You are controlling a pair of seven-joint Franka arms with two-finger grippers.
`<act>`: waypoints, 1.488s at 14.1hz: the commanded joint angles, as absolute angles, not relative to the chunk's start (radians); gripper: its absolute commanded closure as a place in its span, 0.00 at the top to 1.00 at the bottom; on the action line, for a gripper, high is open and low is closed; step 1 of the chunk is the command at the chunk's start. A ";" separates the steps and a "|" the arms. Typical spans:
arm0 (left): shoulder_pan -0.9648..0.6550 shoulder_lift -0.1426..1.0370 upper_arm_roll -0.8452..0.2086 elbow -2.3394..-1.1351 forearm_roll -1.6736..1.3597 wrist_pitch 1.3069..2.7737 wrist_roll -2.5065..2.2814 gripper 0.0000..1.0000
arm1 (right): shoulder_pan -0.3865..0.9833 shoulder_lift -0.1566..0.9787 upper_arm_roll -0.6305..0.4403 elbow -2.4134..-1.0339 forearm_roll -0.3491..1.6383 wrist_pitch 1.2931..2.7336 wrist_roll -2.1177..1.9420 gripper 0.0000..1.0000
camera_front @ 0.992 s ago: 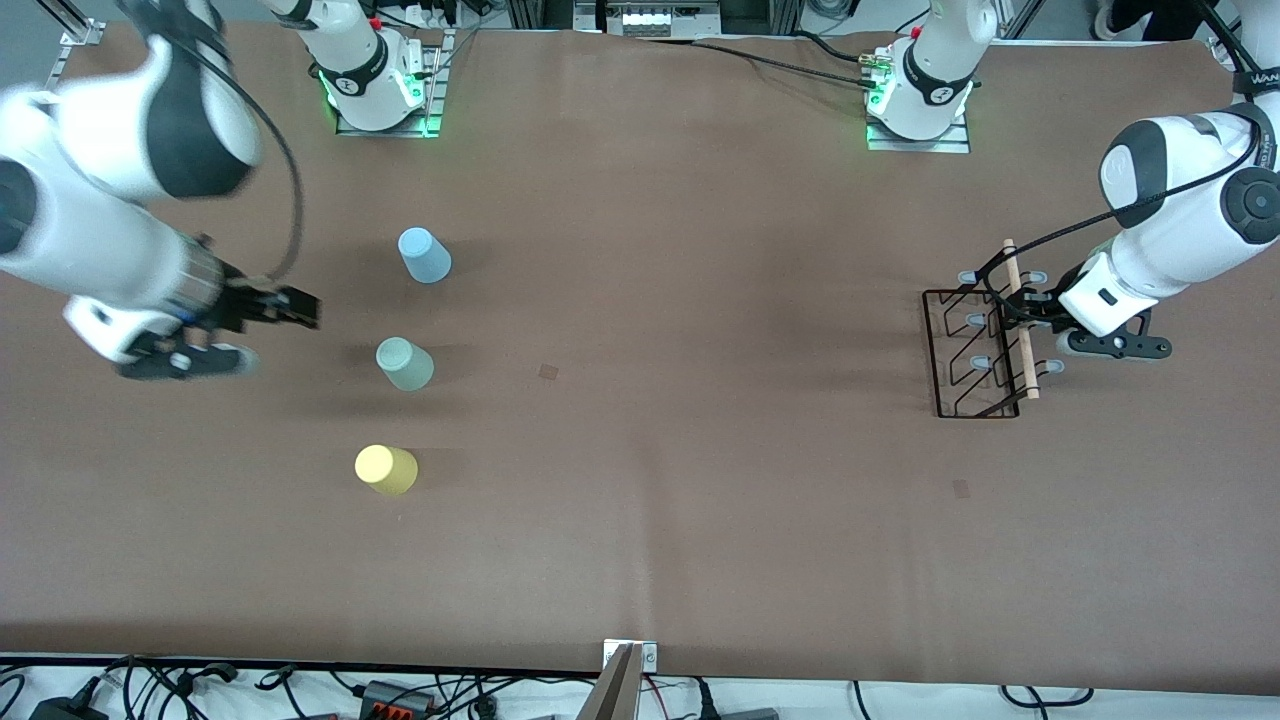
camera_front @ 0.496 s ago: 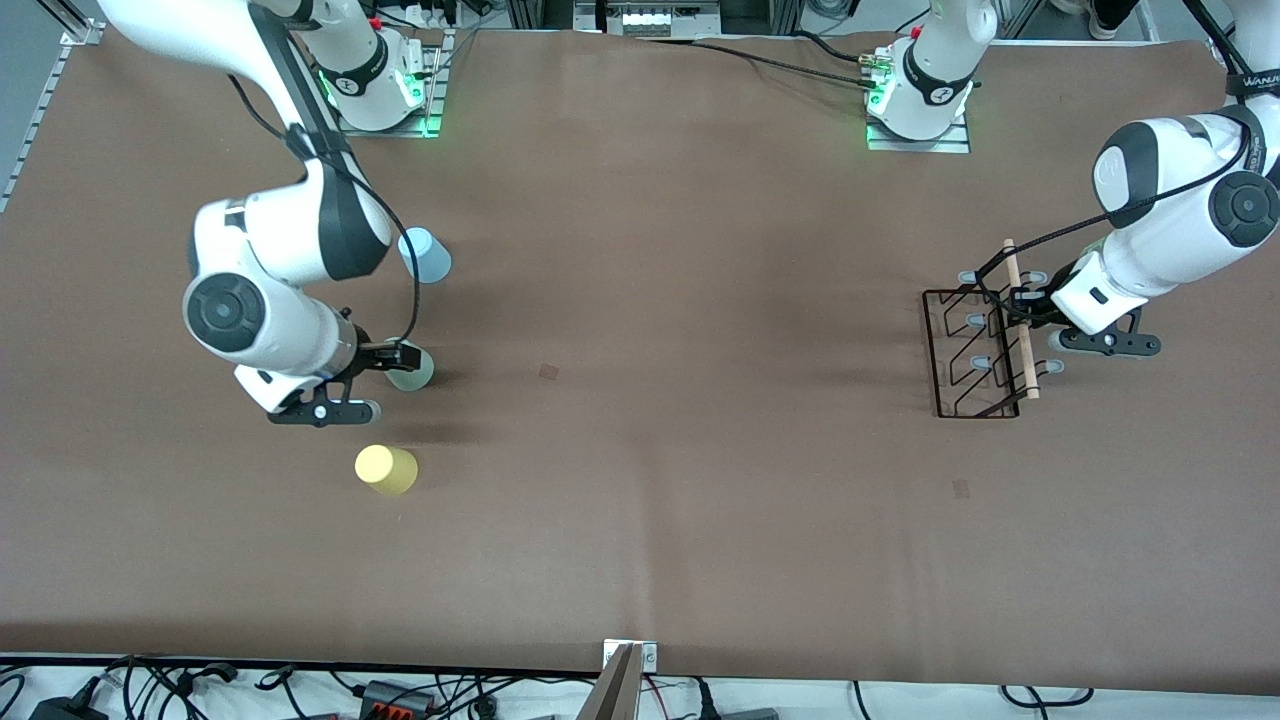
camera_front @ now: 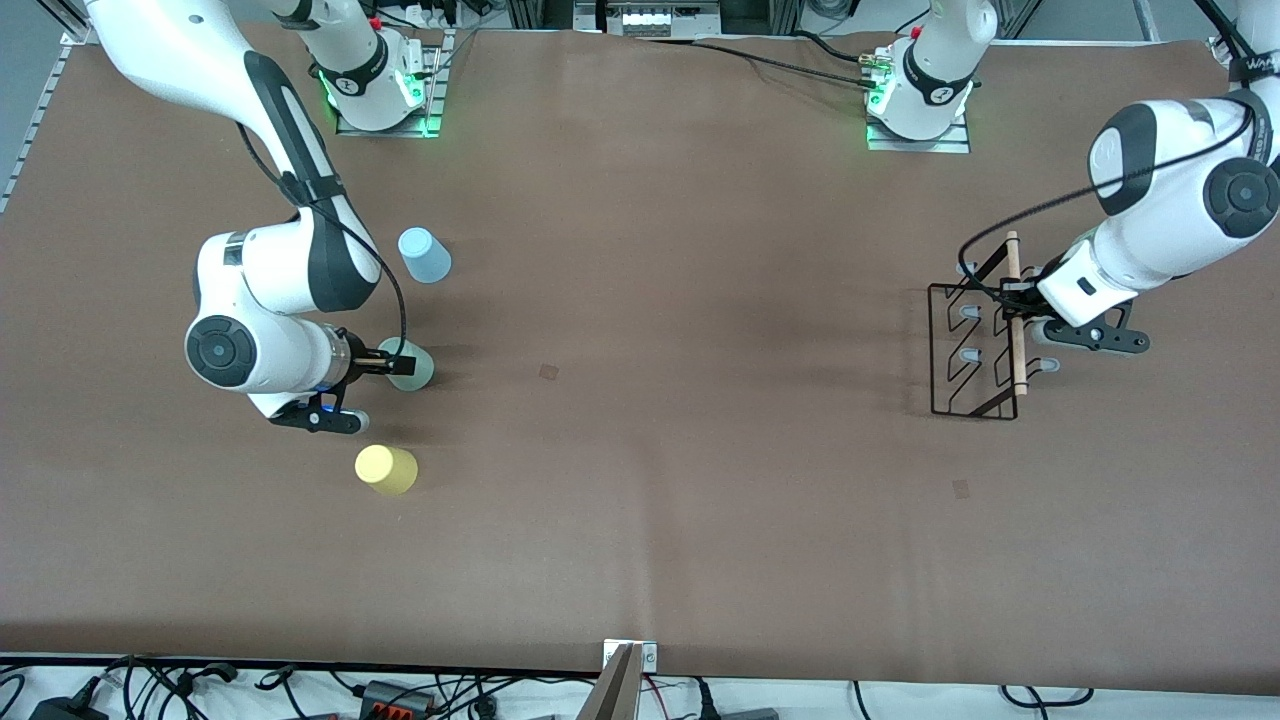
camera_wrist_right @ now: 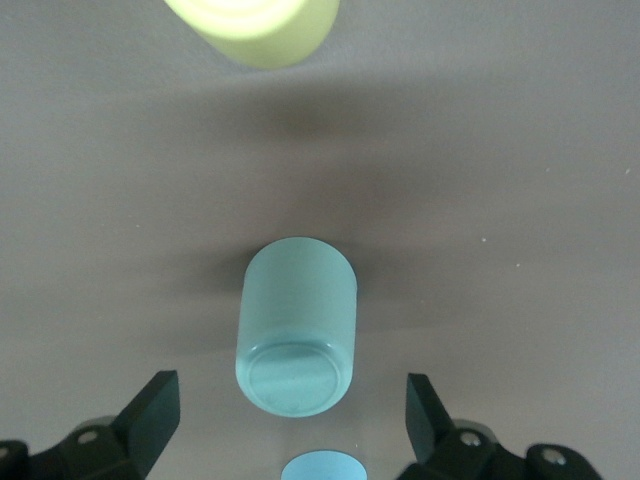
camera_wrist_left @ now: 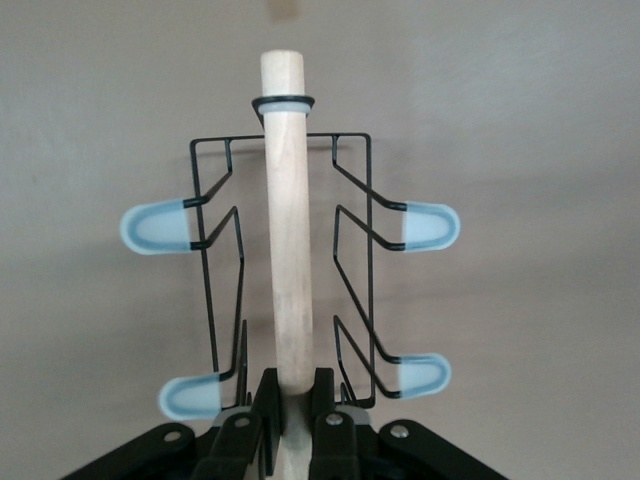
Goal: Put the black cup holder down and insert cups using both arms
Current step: 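Carry the black wire rack toward the table center with the left gripper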
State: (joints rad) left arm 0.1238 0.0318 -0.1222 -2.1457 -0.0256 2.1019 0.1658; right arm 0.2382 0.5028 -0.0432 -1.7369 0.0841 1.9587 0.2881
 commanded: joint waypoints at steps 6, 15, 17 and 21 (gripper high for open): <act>0.097 0.125 -0.362 -1.875 -0.080 2.020 -0.110 0.01 | 0.252 0.540 -0.038 -1.758 0.100 1.994 0.342 1.00; -0.256 0.552 -0.448 -1.396 -0.031 1.962 -0.747 0.01 | 0.249 0.555 -0.038 -1.749 0.100 1.982 0.333 0.43; -0.345 0.645 -0.445 -1.307 0.000 1.967 -0.831 0.01 | 0.247 0.537 -0.040 -1.743 0.098 1.965 0.319 0.20; -0.431 0.742 -0.433 -1.216 0.012 2.014 -0.863 0.03 | 0.249 0.500 -0.040 -1.553 0.100 1.701 0.321 0.18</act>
State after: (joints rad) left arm -0.3951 0.7024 -0.4496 -1.3064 -0.0041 2.0138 -0.8324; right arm 0.2509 0.5283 -0.0409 -1.6611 0.0863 1.8444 0.3280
